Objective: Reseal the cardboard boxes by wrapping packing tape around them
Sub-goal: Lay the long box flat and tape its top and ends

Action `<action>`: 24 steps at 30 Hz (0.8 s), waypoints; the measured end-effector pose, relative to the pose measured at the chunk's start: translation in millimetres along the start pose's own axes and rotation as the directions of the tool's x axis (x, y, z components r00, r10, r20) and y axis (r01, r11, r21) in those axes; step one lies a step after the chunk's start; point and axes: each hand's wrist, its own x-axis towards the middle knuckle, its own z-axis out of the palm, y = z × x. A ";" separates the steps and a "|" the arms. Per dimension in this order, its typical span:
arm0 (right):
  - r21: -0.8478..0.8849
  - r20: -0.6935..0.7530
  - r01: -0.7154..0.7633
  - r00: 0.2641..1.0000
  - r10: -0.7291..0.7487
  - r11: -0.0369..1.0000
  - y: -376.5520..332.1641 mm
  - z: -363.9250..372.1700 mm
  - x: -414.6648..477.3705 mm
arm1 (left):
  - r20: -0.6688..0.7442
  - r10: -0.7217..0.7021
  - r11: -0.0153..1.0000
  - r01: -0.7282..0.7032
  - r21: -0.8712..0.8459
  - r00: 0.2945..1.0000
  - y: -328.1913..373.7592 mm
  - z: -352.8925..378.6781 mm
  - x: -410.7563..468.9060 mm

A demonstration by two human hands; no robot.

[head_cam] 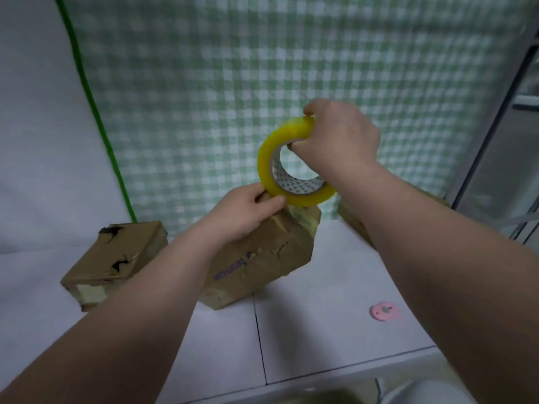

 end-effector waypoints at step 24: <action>0.807 0.352 -0.276 0.934 -0.051 0.522 -51.0 54.3 17.4 | -0.217 -0.135 0.937 0.196 0.290 0.967 -45.4 -46.5 -1.2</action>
